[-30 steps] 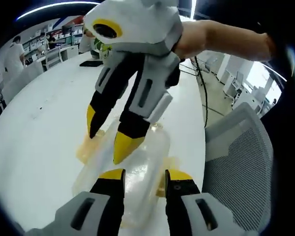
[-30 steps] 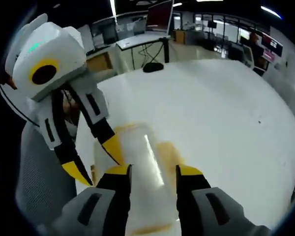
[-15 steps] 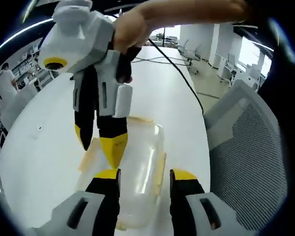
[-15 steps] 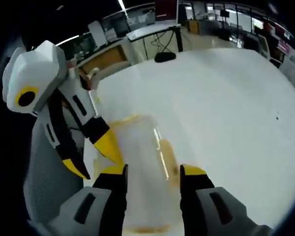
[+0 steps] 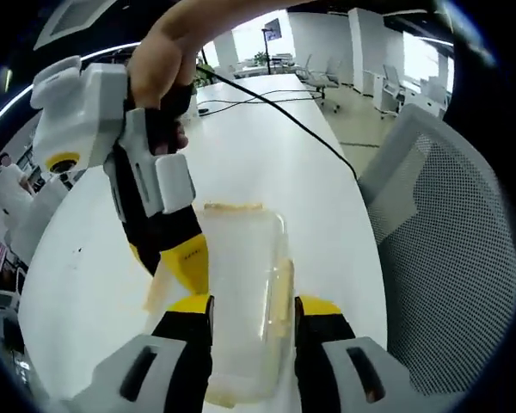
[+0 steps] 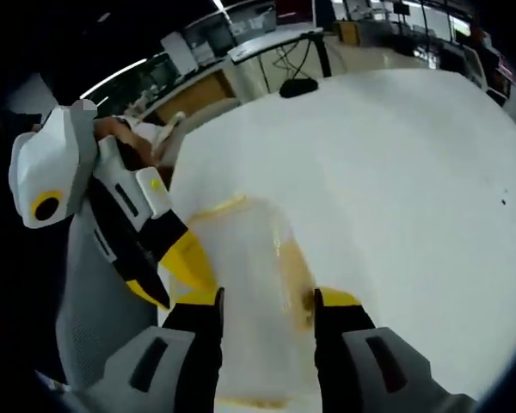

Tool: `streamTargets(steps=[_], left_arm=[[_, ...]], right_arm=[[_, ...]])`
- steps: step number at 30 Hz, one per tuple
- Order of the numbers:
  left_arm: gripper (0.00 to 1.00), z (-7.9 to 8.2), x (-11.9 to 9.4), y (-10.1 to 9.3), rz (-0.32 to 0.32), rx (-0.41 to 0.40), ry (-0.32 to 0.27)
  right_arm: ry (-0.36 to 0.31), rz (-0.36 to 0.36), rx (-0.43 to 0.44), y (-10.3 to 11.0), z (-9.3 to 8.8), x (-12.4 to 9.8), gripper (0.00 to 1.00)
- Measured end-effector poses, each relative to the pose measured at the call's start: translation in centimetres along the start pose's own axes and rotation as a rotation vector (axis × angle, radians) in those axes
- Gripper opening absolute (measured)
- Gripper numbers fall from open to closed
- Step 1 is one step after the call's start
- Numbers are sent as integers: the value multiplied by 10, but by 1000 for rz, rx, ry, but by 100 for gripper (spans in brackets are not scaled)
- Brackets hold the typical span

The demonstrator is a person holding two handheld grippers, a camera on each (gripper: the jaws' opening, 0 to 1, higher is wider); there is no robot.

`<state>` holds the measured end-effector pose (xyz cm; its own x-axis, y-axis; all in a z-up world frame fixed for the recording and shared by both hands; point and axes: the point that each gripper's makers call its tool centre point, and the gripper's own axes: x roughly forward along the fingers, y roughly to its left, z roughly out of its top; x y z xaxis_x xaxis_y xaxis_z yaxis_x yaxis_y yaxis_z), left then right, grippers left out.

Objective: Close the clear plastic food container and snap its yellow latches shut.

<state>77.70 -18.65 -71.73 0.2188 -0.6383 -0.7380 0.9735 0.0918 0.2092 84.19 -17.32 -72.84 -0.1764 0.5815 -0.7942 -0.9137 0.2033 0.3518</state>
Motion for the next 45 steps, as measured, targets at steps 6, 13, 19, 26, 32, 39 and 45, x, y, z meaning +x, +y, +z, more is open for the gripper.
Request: streamTargets(steps=[6,13,19,26,32,39,45], left_arm=[[30,-2,0,-1,10,52,-2],[31,-2,1,-1,28,85,-6],[30,-1,2,1,47,81,-13],[25,-2,0,-1,54,96,-2],[26,0,4,0,51,99,-4],[27,1,3,0,68,115,-8],[28,2,2,0,73,130,-21]], right_arm=[[29,21,-12,2,0,2,39],[45,40,-13,1,0,2,38],[45,52,4,2,-1,2,36],[73,83,31,2,1,2,32],[82,86,12,3,-2,0,32],[57,74,6,4,-3,0,34],[26,57,-11,7,-2,-2,34]])
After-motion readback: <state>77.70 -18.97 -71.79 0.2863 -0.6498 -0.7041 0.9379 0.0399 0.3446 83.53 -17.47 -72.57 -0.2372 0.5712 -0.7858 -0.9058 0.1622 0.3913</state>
